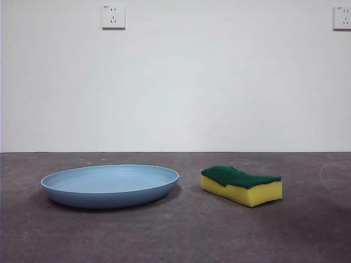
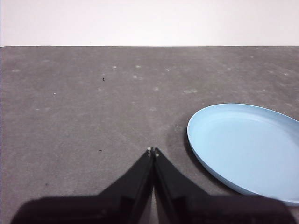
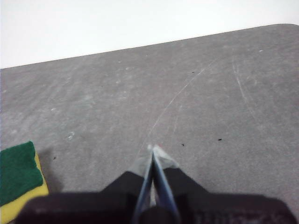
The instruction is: Pick up the plate,pick up the cloth,clean the plate with the cloth
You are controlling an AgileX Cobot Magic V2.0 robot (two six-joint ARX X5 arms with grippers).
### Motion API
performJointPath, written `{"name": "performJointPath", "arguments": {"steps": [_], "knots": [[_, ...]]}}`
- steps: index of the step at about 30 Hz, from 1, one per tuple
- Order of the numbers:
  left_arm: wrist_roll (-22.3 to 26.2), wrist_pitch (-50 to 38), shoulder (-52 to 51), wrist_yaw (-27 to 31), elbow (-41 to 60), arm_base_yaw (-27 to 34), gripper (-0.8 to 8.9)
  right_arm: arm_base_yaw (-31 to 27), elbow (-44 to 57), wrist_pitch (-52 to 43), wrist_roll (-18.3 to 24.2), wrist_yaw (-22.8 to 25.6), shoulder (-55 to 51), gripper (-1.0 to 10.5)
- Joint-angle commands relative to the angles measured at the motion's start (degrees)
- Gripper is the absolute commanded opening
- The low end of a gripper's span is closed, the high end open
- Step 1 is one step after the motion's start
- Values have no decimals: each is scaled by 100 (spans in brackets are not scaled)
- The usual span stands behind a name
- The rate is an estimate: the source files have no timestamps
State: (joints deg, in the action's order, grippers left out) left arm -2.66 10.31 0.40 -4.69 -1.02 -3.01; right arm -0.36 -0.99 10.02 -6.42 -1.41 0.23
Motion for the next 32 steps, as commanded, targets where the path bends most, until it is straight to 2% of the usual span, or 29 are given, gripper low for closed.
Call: {"name": "performJointPath", "arguments": {"steps": [1, 2, 5, 6, 8, 12, 16, 23, 27, 32], "knots": [[-46, -20, -11, -24, 66, 11, -1, 11, 66, 31, -177, -17, -17, 0], [-66, -28, -11, -20, 66, 11, -1, 11, 66, 31, -258, -17, -17, 0], [-188, -92, -11, -33, 66, 11, -2, 11, 55, 28, -841, -20, -17, 0], [-396, -114, -11, -48, 66, 11, -5, 11, 42, 28, -1150, -22, -17, -1], [-737, -127, -11, -162, 59, 11, -6, 11, -7, 33, -1443, -26, -17, -5], [-1438, 94, 2, -177, -98, 11, -6, 11, -304, 39, -1578, -31, 131, -11], [-1543, 284, 127, -186, -457, 11, -6, 11, -833, 66, -1663, -190, 608, -11], [-1486, 763, 911, -181, -1591, 11, -6, 11, -2170, 326, -1574, -850, 1893, -11], [-1012, 892, 1655, -387, -2262, 11, -6, 11, -3053, 868, -1110, -1338, 2767, -11], [-597, 1641, 2778, -730, -3106, 9, -6, 13, -4186, 2100, -306, -1838, 3869, -10]]}}
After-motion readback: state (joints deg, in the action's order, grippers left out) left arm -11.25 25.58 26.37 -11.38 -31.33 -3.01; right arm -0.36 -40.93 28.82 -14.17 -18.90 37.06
